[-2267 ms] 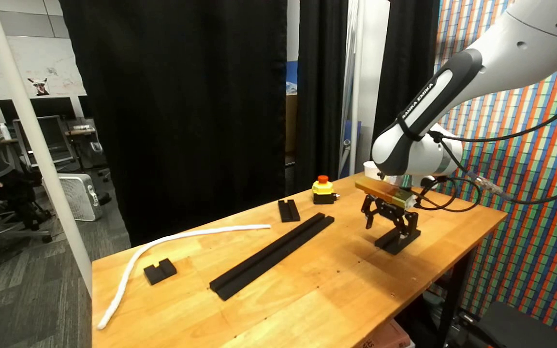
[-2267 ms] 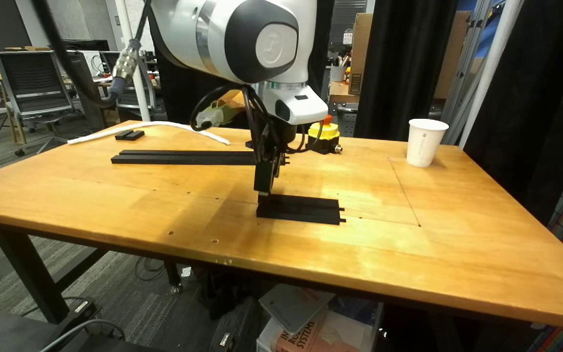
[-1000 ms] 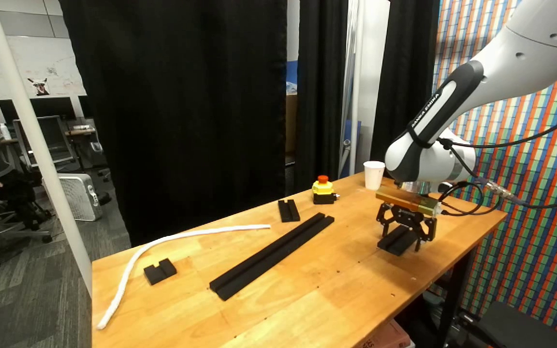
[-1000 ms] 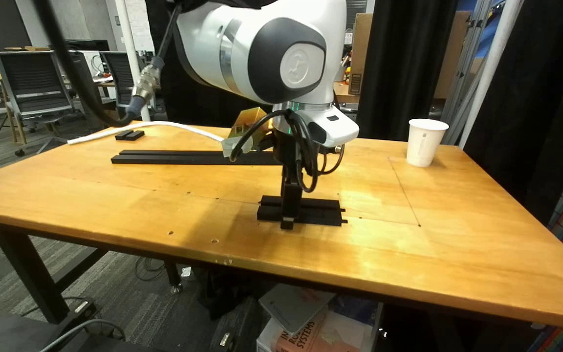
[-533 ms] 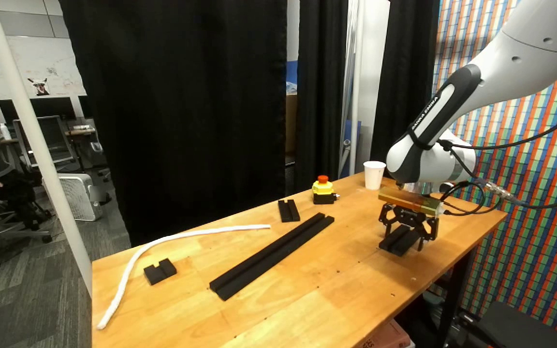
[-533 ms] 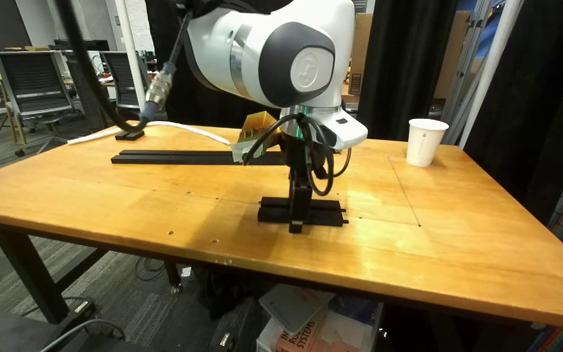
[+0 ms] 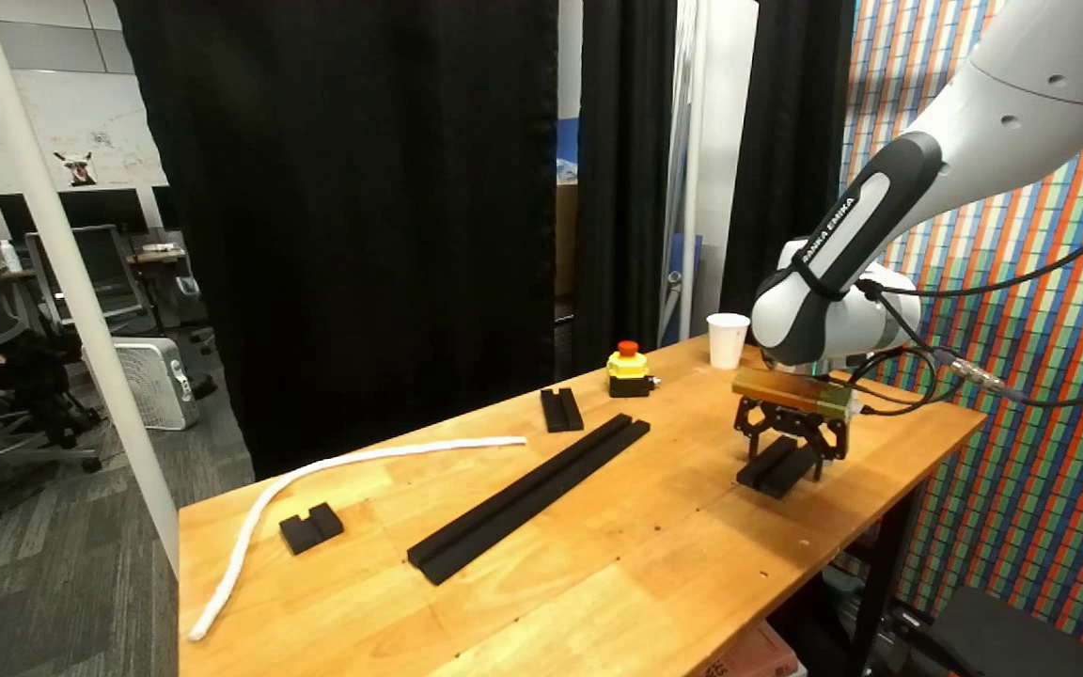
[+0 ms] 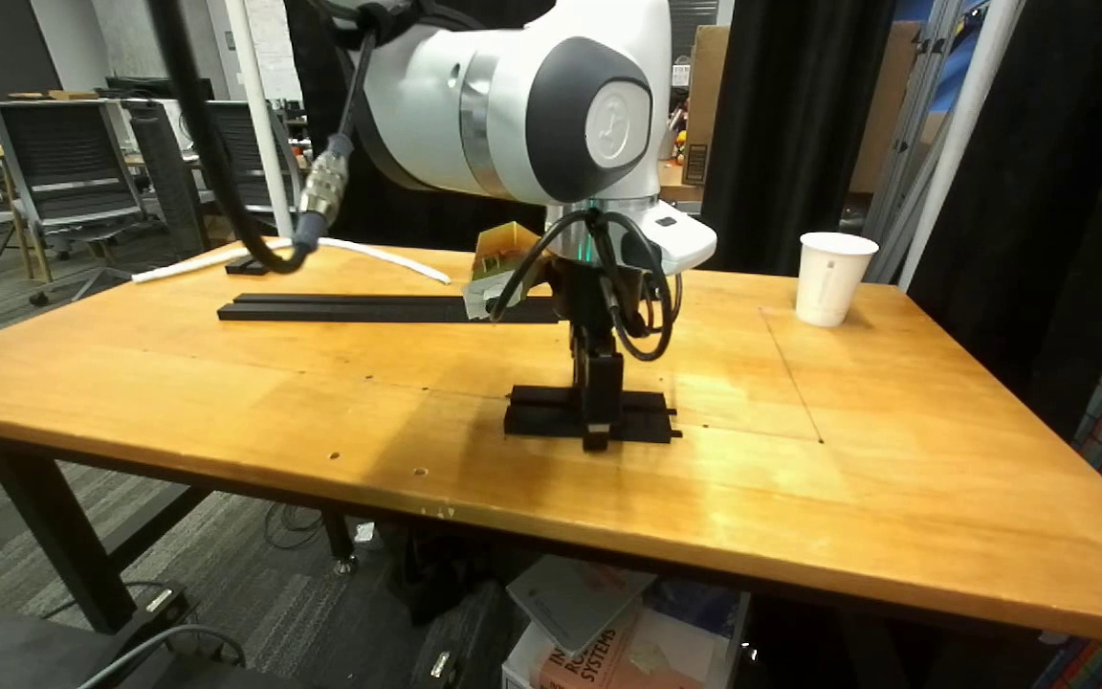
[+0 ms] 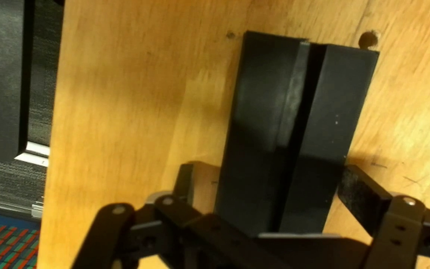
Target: Connect four black pieces together
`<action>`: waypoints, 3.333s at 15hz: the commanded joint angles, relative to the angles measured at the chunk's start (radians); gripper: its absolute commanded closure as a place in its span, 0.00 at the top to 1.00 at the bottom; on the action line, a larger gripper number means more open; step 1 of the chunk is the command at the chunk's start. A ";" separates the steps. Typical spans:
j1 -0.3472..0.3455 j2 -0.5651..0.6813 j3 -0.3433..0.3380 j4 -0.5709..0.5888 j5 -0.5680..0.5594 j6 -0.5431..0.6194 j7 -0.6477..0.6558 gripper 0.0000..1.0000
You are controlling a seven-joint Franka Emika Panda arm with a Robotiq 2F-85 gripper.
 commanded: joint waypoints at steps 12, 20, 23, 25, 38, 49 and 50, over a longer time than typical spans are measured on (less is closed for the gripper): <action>0.019 0.015 -0.005 0.046 -0.017 0.063 0.023 0.45; 0.012 0.073 0.007 0.252 0.038 -0.003 -0.048 0.45; 0.012 0.136 0.014 0.373 0.085 -0.042 -0.067 0.45; 0.011 0.191 0.018 0.466 0.119 -0.074 -0.078 0.45; 0.011 0.529 0.034 0.960 0.255 -0.289 0.000 0.45; 0.042 0.589 0.014 0.986 0.223 -0.281 0.128 0.45; 0.043 0.587 0.012 0.981 0.217 -0.282 0.126 0.45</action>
